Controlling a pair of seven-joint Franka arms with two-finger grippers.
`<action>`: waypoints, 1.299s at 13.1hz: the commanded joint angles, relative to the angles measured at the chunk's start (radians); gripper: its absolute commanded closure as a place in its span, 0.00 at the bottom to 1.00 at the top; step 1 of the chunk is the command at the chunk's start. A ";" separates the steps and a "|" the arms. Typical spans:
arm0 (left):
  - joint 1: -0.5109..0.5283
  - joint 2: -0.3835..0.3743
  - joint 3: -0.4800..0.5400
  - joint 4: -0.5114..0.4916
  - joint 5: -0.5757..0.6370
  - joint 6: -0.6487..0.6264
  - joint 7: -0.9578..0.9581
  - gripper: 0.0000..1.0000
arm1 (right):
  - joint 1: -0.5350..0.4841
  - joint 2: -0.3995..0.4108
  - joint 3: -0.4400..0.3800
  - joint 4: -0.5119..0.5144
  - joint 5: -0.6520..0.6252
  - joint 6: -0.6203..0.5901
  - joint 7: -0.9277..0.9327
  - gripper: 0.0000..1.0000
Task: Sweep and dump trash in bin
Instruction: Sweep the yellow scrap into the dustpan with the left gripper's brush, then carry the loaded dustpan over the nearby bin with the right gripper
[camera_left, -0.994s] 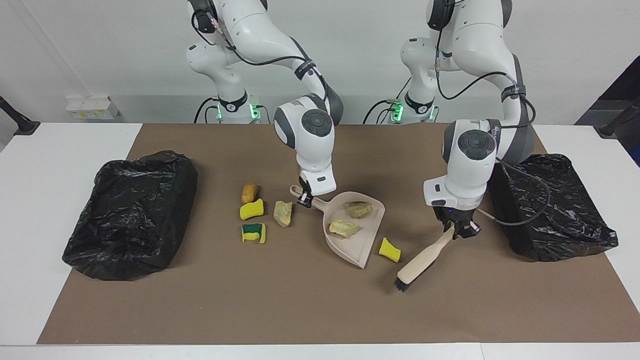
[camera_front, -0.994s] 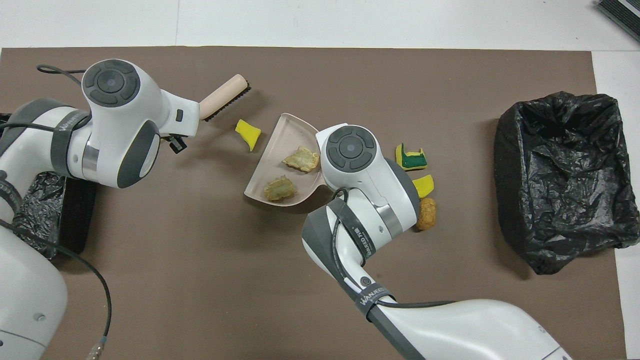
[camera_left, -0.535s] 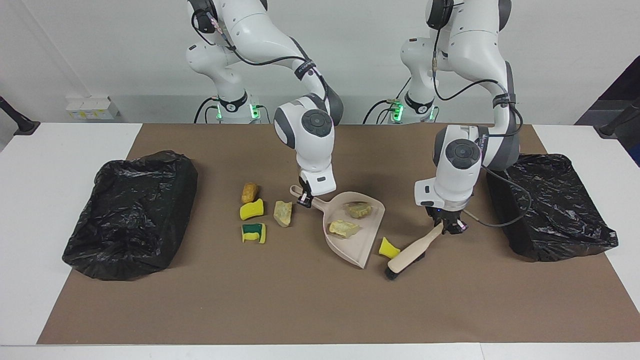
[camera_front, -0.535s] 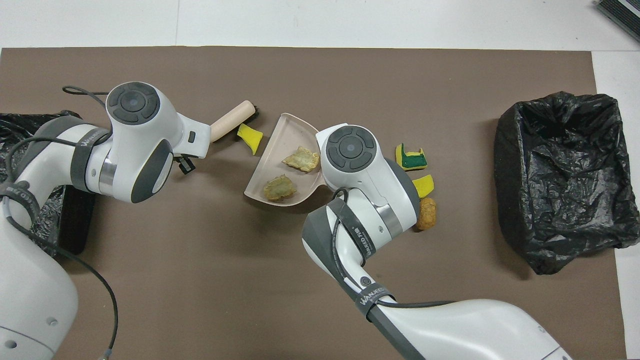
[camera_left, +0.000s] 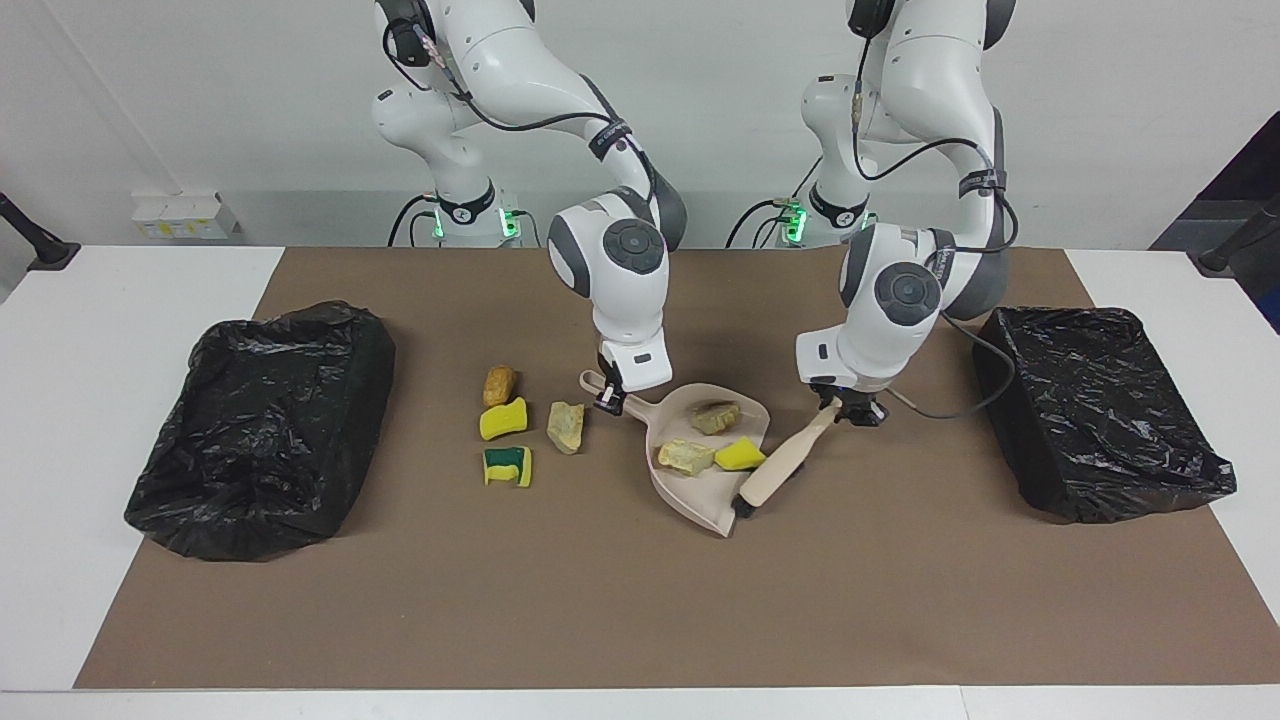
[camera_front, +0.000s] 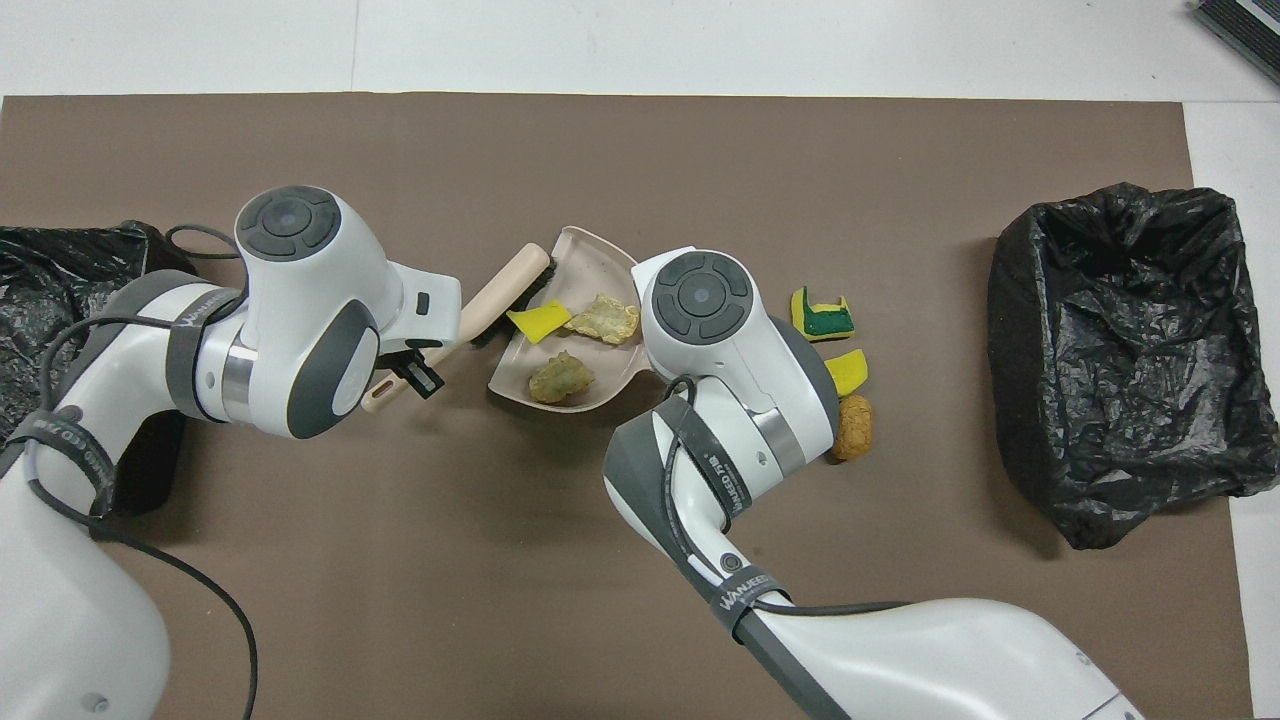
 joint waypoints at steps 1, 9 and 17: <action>-0.051 -0.037 0.011 -0.029 -0.054 -0.010 -0.108 1.00 | -0.004 -0.002 0.006 -0.009 -0.011 -0.008 -0.018 1.00; -0.059 -0.074 0.018 -0.029 -0.093 -0.001 -0.484 1.00 | -0.006 0.000 0.006 -0.008 -0.011 -0.012 -0.024 1.00; -0.067 -0.112 0.017 -0.092 -0.042 0.000 -0.745 1.00 | -0.137 -0.156 0.004 -0.009 -0.009 -0.198 -0.206 1.00</action>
